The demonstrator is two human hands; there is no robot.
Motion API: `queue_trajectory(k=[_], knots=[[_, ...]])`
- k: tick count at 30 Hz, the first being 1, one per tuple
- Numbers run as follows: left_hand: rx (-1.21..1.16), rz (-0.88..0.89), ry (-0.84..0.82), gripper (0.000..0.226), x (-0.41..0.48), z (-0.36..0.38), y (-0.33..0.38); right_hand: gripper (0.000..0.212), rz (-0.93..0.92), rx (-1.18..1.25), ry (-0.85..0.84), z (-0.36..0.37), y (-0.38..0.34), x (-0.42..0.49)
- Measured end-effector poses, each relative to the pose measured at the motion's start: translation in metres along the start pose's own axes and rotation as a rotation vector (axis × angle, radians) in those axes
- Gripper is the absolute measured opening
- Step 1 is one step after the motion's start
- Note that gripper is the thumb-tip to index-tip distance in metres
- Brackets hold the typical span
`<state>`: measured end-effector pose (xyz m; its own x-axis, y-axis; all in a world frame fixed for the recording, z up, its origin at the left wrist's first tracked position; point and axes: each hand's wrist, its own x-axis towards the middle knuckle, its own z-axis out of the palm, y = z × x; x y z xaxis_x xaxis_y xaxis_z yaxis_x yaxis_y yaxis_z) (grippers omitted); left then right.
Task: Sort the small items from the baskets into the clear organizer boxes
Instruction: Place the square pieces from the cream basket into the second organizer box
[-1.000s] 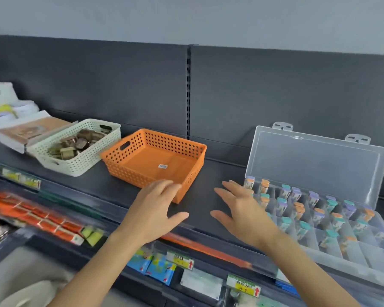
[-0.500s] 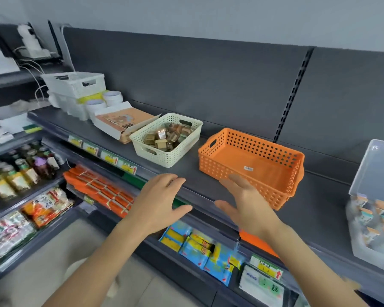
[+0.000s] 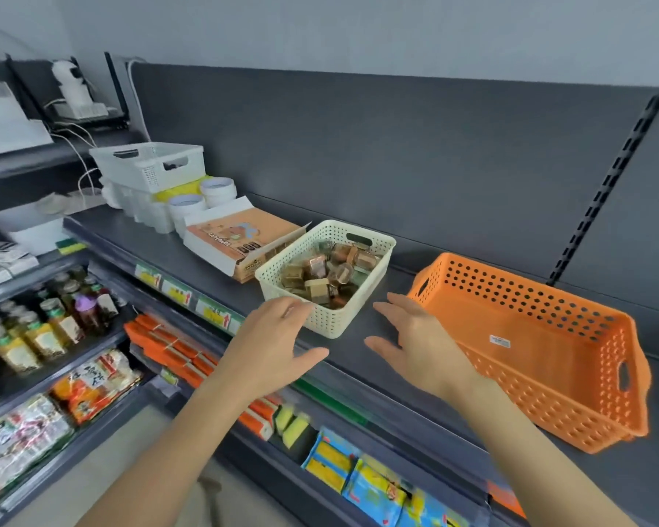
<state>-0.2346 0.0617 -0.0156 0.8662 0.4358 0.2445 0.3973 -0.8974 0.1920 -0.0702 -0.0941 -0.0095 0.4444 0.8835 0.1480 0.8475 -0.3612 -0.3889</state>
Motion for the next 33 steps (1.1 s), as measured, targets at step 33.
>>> queue_trajectory(k=[33], knots=[[-0.187, 0.245, -0.227, 0.061, 0.194, 0.031, -0.111, 0.095, 0.053, -0.288, -0.354, 0.022, 0.018, 0.209]])
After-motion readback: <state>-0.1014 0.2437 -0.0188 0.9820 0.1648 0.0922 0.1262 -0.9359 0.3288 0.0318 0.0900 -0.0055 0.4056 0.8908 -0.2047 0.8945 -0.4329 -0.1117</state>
